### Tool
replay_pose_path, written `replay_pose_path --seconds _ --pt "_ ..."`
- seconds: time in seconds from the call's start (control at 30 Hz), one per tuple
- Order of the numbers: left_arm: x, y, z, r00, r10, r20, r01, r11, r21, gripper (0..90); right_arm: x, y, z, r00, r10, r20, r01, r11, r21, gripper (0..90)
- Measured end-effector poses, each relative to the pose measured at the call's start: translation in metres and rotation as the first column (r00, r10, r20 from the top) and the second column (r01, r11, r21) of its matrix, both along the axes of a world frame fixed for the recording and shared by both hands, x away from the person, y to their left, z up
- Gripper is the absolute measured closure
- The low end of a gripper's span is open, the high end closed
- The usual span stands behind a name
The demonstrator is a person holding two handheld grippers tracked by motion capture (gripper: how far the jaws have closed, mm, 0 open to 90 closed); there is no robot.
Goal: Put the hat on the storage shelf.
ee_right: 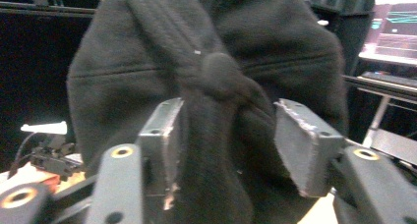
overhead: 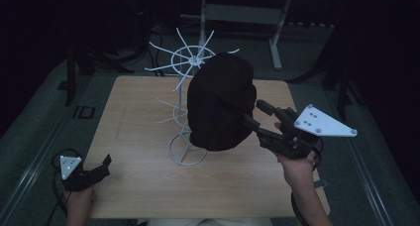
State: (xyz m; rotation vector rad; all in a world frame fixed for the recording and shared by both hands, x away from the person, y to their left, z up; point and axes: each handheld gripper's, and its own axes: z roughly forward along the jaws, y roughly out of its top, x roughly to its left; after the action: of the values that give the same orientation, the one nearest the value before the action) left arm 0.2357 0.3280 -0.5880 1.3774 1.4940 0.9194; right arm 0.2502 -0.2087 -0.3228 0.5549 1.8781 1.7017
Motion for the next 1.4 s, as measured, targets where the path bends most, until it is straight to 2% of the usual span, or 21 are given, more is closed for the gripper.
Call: replay_pose_path --seconds 0.23,0.3,0.33,0.43,0.57,0.67,0.8,0.83,0.87,0.93,0.97,1.03,1.07,1.1,1.23,1.27,1.37,1.4 --pt "0.0 0.0 0.0 1.0 0.001 0.0 -0.001 1.0 0.001 1.5 0.0 -0.021 -0.009 0.9981 -0.062 -0.001 0.062 0.998 0.008 27.6" --pt "0.0 0.0 0.0 1.0 0.002 0.0 -0.002 1.0 0.0 1.4 0.006 -0.032 -0.019 0.9947 -0.096 -0.039 0.095 0.995 -0.012 18.0" --pt "0.0 0.0 0.0 1.0 0.002 -0.001 -0.002 1.0 0.001 1.5 0.008 -0.036 -0.023 0.9946 -0.092 -0.047 0.091 0.996 -0.016 15.7" --pt "0.0 0.0 0.0 1.0 0.001 -0.002 -0.001 1.0 0.002 1.4 0.011 -0.048 -0.034 0.9929 -0.095 -0.072 0.094 0.996 -0.009 14.4" --pt "0.0 0.0 0.0 1.0 0.003 0.0 -0.003 1.0 0.002 1.5 0.018 -0.056 -0.051 0.9862 -0.131 -0.101 0.125 0.99 -0.058 13.6" --pt "0.0 0.0 0.0 1.0 0.002 0.0 -0.002 1.0 0.002 1.4 0.026 -0.063 -0.069 0.9795 -0.155 -0.129 0.147 0.987 -0.07 13.9" --pt "0.0 0.0 0.0 1.0 0.002 0.0 -0.002 1.0 0.001 1.4 0.037 -0.068 -0.097 0.9633 -0.214 -0.163 0.195 0.973 -0.124 14.0" --pt "0.0 0.0 0.0 1.0 0.002 0.0 -0.002 1.0 0.001 1.4 0.037 -0.068 -0.097 0.9633 -0.214 -0.163 0.195 0.973 -0.124 14.0" --pt "0.0 0.0 0.0 1.0 0.002 0.001 -0.002 1.0 0.0 1.4 0.04 -0.07 -0.104 0.9589 -0.227 -0.17 0.206 0.969 -0.133 14.0" --pt "0.0 0.0 0.0 1.0 0.002 0.001 -0.002 1.0 0.001 1.4 0.048 -0.074 -0.128 0.946 -0.264 -0.189 0.234 0.958 -0.167 14.0" --pt "0.0 0.0 0.0 1.0 0.002 0.001 -0.002 1.0 0.001 1.4 0.048 -0.074 -0.128 0.946 -0.264 -0.189 0.234 0.958 -0.167 14.0" --pt "0.0 0.0 0.0 1.0 0.002 0.002 -0.002 1.0 0.001 1.5 0.053 -0.077 -0.142 0.937 -0.288 -0.198 0.253 0.95 -0.184 14.0" --pt "0.0 0.0 0.0 1.0 0.002 0.002 -0.002 1.0 0.002 1.5 0.058 -0.081 -0.155 0.9263 -0.312 -0.211 0.27 0.941 -0.203 14.0" --pt "0.0 0.0 0.0 1.0 0.003 0.002 -0.003 1.0 0.001 1.5 0.058 -0.081 -0.155 0.9263 -0.312 -0.211 0.27 0.941 -0.203 14.0" --pt "0.0 0.0 0.0 1.0 0.002 0.003 -0.002 1.0 0.0 1.4 0.066 -0.09 -0.178 0.904 -0.354 -0.24 0.303 0.926 -0.225 14.0" --pt "0.0 0.0 0.0 1.0 0.002 0.003 -0.002 1.0 -0.001 1.5 0.067 -0.093 -0.184 0.9009 -0.36 -0.242 0.309 0.924 -0.226 14.1" --pt "0.0 0.0 0.0 1.0 0.001 0.003 -0.001 1.0 -0.001 1.5 0.071 -0.102 -0.197 0.8811 -0.394 -0.261 0.341 0.912 -0.226 14.1" --pt "0.0 0.0 0.0 1.0 0.001 0.002 -0.001 1.0 -0.001 1.4 0.071 -0.105 -0.202 0.8729 -0.41 -0.265 0.354 0.906 -0.232 14.1"
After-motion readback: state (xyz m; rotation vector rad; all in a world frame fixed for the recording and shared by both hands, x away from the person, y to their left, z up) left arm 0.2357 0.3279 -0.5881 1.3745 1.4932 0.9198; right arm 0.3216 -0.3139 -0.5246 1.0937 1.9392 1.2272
